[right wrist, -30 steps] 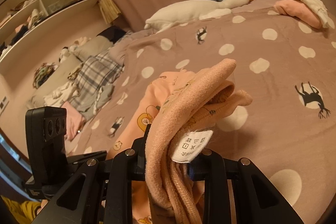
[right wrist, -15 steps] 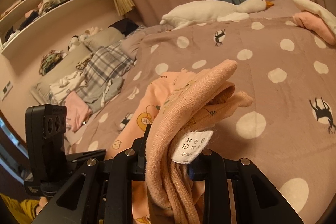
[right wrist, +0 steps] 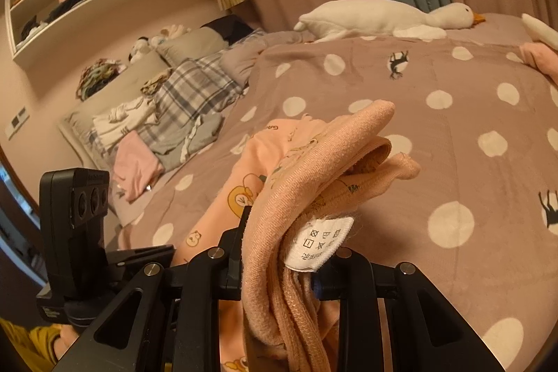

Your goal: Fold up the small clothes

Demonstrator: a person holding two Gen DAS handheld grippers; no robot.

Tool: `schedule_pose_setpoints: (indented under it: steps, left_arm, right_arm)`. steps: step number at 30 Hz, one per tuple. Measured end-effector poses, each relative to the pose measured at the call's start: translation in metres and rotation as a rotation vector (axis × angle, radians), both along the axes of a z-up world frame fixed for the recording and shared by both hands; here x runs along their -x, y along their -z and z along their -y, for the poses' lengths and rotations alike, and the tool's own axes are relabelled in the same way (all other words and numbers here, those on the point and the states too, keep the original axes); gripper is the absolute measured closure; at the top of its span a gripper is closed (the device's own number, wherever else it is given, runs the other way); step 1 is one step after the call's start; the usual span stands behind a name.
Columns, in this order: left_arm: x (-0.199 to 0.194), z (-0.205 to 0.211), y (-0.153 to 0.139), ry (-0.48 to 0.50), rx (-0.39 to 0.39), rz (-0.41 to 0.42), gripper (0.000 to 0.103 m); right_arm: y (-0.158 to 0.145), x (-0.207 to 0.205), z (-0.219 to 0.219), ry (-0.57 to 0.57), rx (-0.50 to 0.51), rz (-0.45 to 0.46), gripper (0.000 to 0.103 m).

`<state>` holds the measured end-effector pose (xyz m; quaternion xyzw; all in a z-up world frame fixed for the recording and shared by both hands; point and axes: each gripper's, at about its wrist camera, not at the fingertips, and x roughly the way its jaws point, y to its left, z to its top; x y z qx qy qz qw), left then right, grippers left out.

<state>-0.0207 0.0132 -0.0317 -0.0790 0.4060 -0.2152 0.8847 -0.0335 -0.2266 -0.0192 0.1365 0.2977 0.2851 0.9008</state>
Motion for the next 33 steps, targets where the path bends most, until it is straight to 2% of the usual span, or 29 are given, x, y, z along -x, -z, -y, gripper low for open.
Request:
schedule_pose_setpoints:
  steps: [14,33]
  left_arm:
    - [-0.015,-0.016,-0.005,-0.029,0.009,0.017,0.074]
    - [-0.054,-0.017,-0.004,-0.021,-0.008,0.005,0.074]
  right_arm:
    - [-0.009,-0.008,-0.017,-0.030,0.034,0.022,0.075]
    - [-0.008,-0.040,-0.018,-0.019,0.016,0.010,0.075]
